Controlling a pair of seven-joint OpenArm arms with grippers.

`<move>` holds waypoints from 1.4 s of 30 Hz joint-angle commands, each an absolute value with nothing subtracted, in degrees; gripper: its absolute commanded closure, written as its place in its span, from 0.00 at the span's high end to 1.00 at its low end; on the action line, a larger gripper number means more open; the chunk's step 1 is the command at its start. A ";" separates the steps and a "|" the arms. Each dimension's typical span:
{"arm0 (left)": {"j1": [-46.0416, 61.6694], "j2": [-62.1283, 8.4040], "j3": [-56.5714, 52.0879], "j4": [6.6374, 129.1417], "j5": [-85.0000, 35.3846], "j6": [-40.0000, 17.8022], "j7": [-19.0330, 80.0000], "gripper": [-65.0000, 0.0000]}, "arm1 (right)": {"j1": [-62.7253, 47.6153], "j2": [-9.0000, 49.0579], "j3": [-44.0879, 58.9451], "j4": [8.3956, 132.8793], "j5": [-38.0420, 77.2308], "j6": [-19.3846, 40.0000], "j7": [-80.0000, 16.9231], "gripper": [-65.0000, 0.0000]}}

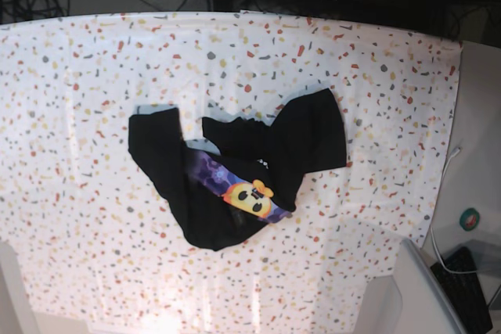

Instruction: Layout the t-shirt on the table in an organized manner, then fold the t-shirt properly

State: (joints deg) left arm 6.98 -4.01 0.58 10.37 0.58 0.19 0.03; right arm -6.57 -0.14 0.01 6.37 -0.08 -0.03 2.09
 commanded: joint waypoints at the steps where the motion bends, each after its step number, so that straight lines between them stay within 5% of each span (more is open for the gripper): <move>1: 7.25 -4.26 0.66 10.42 0.66 0.40 0.04 0.00 | -6.81 0.04 -0.13 6.37 -0.22 -0.40 1.98 0.00; 24: 8.84 -5.67 0.57 11.47 0.13 0.40 -0.04 0.00 | -9.36 0.92 0.13 8.22 -0.04 -0.40 1.89 0.00; 37: 28.70 -11.21 -0.57 39.60 -0.04 0.40 0.31 0.00 | -35.65 0.66 6.20 53.23 0.04 -0.48 -12.53 0.00; 42: 38.02 -11.12 -8.66 56.66 -0.04 0.31 0.57 0.00 | -44.53 0.48 10.68 72.66 0.04 -0.48 -17.54 0.00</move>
State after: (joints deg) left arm 36.91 -10.33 -8.34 56.82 -0.08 -0.05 0.60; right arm -42.96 0.64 10.57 72.79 -0.12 -0.51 -17.08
